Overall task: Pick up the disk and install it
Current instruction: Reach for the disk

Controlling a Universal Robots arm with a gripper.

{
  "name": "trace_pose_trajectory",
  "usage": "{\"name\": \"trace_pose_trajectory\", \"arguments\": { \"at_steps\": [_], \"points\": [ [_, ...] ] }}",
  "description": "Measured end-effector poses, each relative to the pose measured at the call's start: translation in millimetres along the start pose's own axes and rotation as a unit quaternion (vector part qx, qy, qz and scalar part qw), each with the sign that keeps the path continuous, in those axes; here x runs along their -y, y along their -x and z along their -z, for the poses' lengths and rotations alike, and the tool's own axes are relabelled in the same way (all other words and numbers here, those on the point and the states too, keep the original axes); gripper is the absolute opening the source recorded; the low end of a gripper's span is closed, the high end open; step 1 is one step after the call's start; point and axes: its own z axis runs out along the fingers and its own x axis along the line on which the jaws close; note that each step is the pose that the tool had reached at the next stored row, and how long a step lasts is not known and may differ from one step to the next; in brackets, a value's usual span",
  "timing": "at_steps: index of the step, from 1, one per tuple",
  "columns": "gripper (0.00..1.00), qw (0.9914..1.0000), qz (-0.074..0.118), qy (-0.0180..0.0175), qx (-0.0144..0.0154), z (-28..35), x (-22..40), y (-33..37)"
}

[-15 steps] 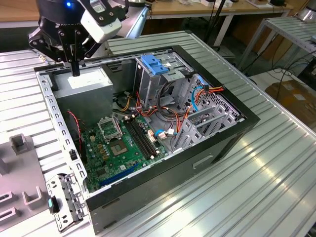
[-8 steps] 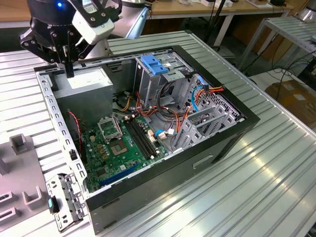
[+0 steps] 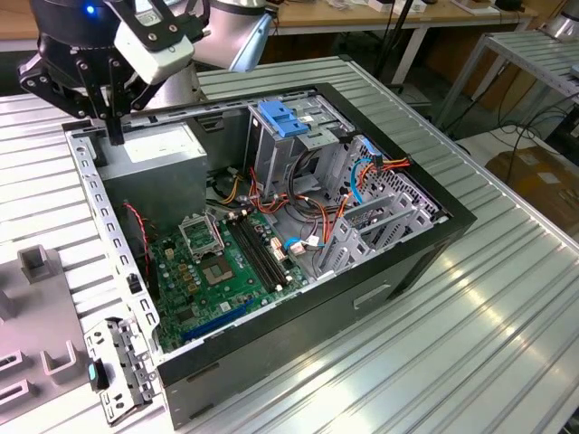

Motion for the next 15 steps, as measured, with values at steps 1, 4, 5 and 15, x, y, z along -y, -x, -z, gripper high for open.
{"name": "trace_pose_trajectory", "arguments": {
  "at_steps": [1,4,5,15],
  "points": [
    [0.11,1.00000,0.000,0.0000,0.0000,0.0,0.1,-1.6],
    [0.11,1.00000,0.000,0.0000,0.0000,0.0,0.5,-6.3],
    [0.11,1.00000,0.000,0.0000,0.0000,0.0,0.6,-7.6],
    [0.11,1.00000,0.000,0.0002,-0.0001,0.0,1.8,-23.2]
  ]
}}
